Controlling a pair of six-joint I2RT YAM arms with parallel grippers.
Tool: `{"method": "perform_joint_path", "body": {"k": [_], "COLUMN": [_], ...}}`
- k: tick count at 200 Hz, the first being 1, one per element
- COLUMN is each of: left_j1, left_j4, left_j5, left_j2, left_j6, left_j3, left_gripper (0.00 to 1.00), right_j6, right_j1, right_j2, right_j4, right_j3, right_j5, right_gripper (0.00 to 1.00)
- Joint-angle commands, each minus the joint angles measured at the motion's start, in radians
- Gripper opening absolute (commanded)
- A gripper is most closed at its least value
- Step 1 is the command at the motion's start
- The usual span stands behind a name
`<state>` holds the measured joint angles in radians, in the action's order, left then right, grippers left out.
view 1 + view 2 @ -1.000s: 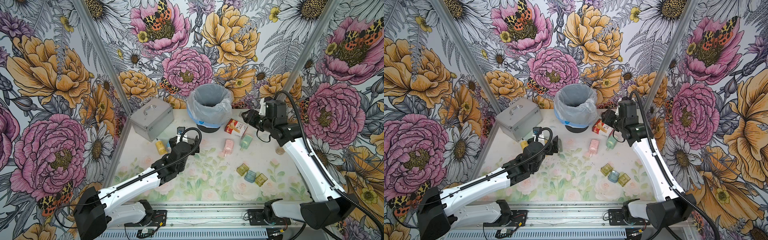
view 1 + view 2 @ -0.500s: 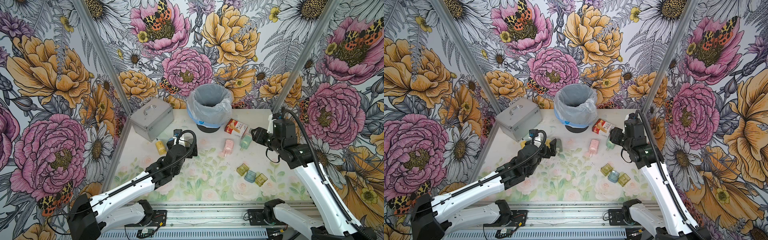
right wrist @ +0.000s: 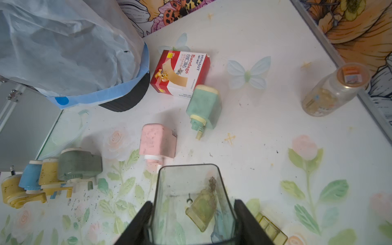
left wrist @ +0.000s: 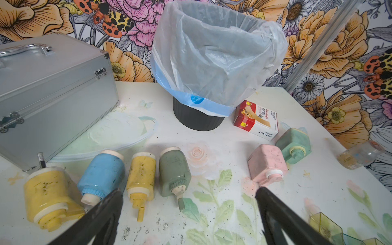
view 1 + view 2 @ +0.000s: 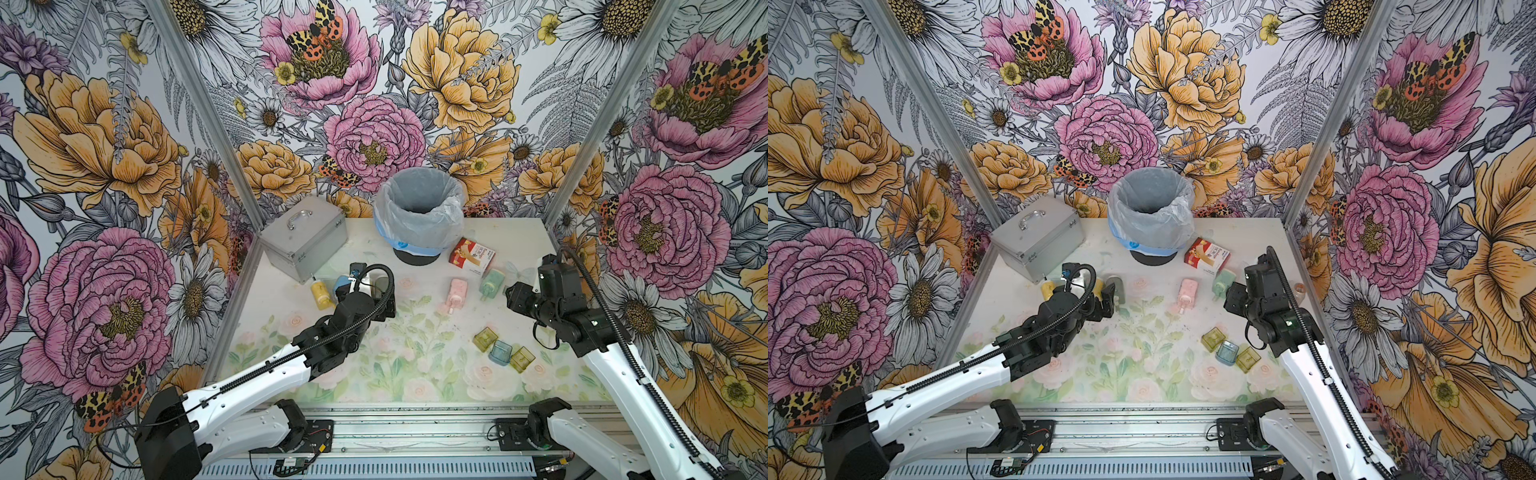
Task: Take out the pencil sharpener tray and clean the shavings
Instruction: Place the container at the center of the board.
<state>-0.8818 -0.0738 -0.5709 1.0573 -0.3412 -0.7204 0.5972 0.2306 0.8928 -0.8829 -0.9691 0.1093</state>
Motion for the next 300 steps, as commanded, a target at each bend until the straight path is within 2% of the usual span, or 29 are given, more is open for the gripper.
{"method": "perform_joint_path", "body": {"k": [1, 45, 126, 159, 215, 261, 300], "left_j1": [-0.01, -0.007, -0.003, -0.003, -0.003, -0.01, -0.019], "left_j4": [0.052, 0.097, 0.12, 0.135, 0.141, 0.158, 0.158], "left_j5": [0.03, 0.057, 0.072, 0.083, 0.105, 0.117, 0.121], "left_j2": [0.019, 0.09, 0.151, 0.166, 0.201, 0.245, 0.275], "left_j6": [0.02, 0.04, 0.046, 0.042, 0.026, 0.009, 0.01], "left_j3": [0.015, 0.007, -0.005, -0.005, -0.02, -0.036, -0.053], "left_gripper": [0.99, 0.99, 0.99, 0.99, 0.99, 0.99, 0.99], "right_j6": [0.025, 0.077, 0.185, 0.203, 0.228, 0.265, 0.29], "right_j1": [0.007, 0.039, 0.318, 0.397, 0.59, 0.639, 0.696], "right_j2": [-0.057, -0.194, -0.408, -0.378, -0.309, -0.261, -0.329], "right_j4": [0.006, 0.077, 0.163, 0.247, 0.481, 0.568, 0.625], "right_j3": [0.04, 0.183, 0.41, 0.466, 0.597, 0.671, 0.752], "right_j5": [0.038, 0.043, 0.264, 0.284, 0.368, 0.381, 0.402], "right_gripper": [0.31, 0.3, 0.3, 0.3, 0.31, 0.31, 0.31]}}
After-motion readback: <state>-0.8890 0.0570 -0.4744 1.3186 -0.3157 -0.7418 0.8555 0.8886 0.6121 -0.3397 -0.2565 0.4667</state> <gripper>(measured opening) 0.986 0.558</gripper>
